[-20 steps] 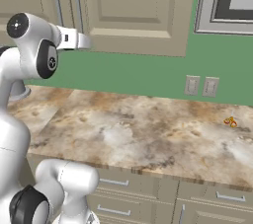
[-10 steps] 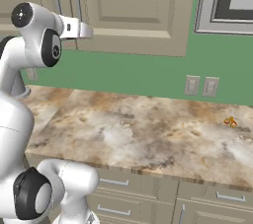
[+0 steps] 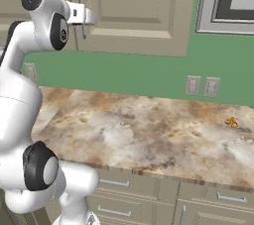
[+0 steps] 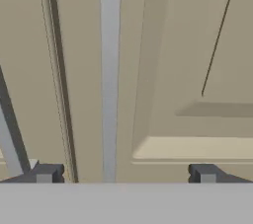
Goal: Open the cabinet. Pick the soap dispenser and place it next to the sink. Then close the cabinet.
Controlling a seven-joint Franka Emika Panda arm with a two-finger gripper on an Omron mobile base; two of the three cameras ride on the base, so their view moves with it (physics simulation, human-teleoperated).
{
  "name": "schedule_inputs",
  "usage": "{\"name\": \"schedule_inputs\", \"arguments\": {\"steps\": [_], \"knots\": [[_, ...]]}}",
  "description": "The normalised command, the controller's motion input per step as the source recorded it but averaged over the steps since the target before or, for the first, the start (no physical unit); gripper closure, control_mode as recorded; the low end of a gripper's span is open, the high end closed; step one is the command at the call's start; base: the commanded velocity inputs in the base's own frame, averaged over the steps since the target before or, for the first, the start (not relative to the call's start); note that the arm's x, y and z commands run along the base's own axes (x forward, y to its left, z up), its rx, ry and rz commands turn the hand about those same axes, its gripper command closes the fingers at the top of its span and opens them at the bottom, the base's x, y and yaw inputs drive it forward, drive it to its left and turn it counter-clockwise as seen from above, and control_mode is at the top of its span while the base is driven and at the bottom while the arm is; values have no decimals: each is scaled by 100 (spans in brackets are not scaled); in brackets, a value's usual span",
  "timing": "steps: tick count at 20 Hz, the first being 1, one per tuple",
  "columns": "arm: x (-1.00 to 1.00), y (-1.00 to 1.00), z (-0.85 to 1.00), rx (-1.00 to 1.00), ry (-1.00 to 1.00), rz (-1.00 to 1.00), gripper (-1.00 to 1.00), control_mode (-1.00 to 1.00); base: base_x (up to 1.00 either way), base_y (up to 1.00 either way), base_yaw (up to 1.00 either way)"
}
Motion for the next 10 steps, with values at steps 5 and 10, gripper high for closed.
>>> {"name": "schedule_inputs", "arguments": {"steps": [5,10], "knots": [[44,13,6,0,-3,0,-100,-100,0,0,0],[47,15,-2,0,-4,0,-100,-100,0,0,0]]}}
